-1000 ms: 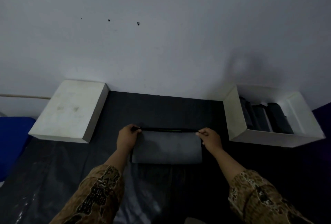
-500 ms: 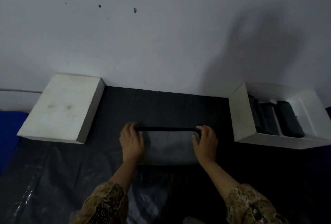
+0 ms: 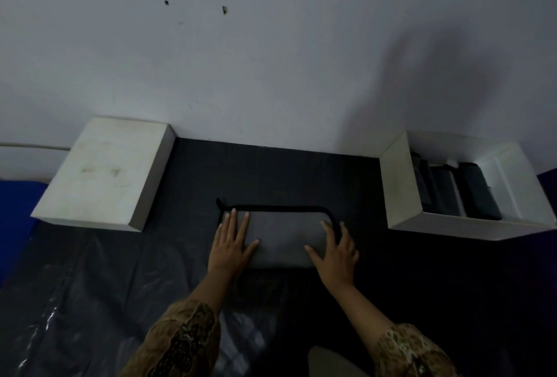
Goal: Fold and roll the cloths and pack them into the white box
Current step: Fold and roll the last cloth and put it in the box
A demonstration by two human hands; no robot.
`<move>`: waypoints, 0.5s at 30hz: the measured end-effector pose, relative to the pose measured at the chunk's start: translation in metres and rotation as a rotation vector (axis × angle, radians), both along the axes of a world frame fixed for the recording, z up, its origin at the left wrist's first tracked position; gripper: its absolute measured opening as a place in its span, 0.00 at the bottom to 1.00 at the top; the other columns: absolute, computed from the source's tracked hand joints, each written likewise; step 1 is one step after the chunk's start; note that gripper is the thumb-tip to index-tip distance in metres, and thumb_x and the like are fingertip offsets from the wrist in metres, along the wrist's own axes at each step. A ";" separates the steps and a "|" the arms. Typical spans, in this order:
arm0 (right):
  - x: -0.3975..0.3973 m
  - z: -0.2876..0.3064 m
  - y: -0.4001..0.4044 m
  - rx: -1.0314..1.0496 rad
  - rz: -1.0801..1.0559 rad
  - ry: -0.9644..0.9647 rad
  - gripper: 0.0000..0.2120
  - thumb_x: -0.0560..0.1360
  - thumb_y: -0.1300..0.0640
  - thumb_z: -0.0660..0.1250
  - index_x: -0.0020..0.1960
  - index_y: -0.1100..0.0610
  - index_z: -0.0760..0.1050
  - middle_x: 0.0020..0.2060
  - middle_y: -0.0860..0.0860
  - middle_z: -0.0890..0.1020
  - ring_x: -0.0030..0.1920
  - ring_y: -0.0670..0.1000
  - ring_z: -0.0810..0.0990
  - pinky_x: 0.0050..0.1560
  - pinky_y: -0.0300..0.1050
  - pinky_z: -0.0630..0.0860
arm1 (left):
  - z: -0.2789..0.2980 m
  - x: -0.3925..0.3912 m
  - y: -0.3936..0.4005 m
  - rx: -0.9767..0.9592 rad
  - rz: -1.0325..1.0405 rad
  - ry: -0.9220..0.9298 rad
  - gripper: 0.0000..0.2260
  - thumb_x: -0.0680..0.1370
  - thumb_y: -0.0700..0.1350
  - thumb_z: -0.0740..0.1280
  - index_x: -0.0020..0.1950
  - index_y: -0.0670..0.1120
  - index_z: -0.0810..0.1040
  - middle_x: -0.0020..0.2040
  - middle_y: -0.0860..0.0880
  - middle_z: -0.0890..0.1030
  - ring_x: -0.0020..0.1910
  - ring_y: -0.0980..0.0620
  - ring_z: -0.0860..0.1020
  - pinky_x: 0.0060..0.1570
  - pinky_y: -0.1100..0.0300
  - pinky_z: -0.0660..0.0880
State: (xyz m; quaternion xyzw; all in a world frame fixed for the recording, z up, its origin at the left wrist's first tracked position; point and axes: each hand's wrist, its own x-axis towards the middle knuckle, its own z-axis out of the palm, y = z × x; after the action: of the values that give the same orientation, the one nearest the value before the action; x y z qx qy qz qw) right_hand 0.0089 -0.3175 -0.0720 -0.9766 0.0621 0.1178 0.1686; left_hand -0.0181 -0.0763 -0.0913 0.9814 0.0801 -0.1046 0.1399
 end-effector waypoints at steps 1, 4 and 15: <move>0.001 0.004 0.001 0.093 -0.116 -0.028 0.35 0.71 0.41 0.69 0.73 0.48 0.61 0.73 0.57 0.60 0.70 0.61 0.64 0.67 0.56 0.65 | -0.002 0.001 0.000 -0.004 0.001 0.020 0.45 0.68 0.72 0.27 0.77 0.48 0.48 0.78 0.41 0.49 0.78 0.42 0.50 0.76 0.50 0.49; 0.002 0.011 0.003 0.421 -0.352 -0.022 0.34 0.66 0.55 0.77 0.67 0.57 0.66 0.65 0.61 0.68 0.63 0.61 0.71 0.62 0.52 0.72 | -0.004 -0.002 -0.009 -0.011 0.044 0.062 0.49 0.61 0.72 0.21 0.76 0.48 0.39 0.79 0.41 0.42 0.78 0.43 0.42 0.76 0.50 0.42; -0.014 0.032 -0.033 0.569 -0.476 0.152 0.25 0.72 0.62 0.69 0.67 0.61 0.69 0.62 0.61 0.77 0.60 0.60 0.77 0.59 0.52 0.77 | 0.018 -0.046 -0.057 -0.150 0.149 0.129 0.30 0.79 0.61 0.52 0.78 0.51 0.48 0.79 0.43 0.45 0.78 0.44 0.45 0.76 0.50 0.45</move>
State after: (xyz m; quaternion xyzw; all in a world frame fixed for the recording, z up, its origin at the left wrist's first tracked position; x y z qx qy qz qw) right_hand -0.0049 -0.3508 -0.0396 -0.8376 0.2644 0.1601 0.4505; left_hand -0.0637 -0.1335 -0.0732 0.9506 0.1538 -0.1627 0.2148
